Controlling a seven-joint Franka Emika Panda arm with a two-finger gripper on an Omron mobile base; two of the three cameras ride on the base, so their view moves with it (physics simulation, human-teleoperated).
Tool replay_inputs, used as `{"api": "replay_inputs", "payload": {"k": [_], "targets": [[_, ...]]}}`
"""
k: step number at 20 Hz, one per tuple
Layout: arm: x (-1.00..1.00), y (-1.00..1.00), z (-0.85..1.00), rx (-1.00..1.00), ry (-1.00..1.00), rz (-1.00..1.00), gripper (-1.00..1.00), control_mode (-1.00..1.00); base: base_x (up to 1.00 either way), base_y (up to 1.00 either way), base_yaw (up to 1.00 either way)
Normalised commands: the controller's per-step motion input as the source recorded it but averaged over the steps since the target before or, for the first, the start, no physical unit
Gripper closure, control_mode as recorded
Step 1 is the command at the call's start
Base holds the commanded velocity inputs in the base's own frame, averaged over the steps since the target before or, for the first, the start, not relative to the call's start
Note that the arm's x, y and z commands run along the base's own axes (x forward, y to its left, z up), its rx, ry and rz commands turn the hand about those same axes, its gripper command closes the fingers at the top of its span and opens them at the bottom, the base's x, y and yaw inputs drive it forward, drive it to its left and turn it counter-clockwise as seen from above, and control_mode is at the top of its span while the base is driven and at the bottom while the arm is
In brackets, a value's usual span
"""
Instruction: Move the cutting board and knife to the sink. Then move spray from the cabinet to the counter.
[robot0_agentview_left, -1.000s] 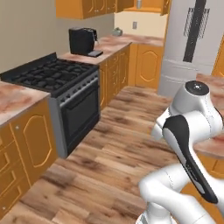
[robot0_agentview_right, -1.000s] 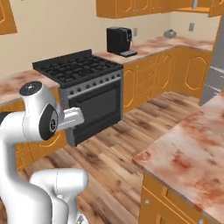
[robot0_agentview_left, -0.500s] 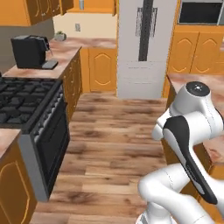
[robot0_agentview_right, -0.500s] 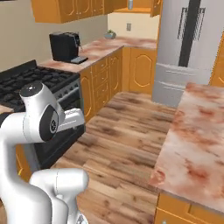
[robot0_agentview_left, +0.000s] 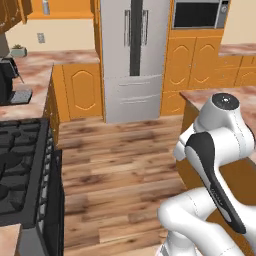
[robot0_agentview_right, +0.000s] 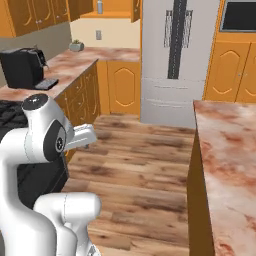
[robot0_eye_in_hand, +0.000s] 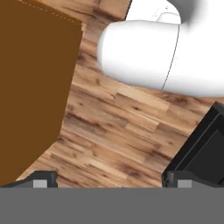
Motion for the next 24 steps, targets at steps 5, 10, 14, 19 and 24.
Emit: {"api": "replay_inputs", "payload": {"k": [5,10,14,19,24], "targets": [[0.0,0.0,0.0,0.0,0.0,0.0,-1.0,1.0,1.0,0.14,-0.3],[0.0,0.0,0.0,0.0,0.0,0.0,-1.0,1.0,1.0,0.45,-0.26],[0.0,0.0,0.0,0.0,0.0,0.0,-1.0,1.0,1.0,0.5,-0.21],[0.0,0.0,0.0,0.0,0.0,0.0,-1.0,1.0,1.0,0.53,-0.16],[0.0,0.0,0.0,0.0,0.0,0.0,-1.0,1.0,1.0,0.65,-0.09]]}}
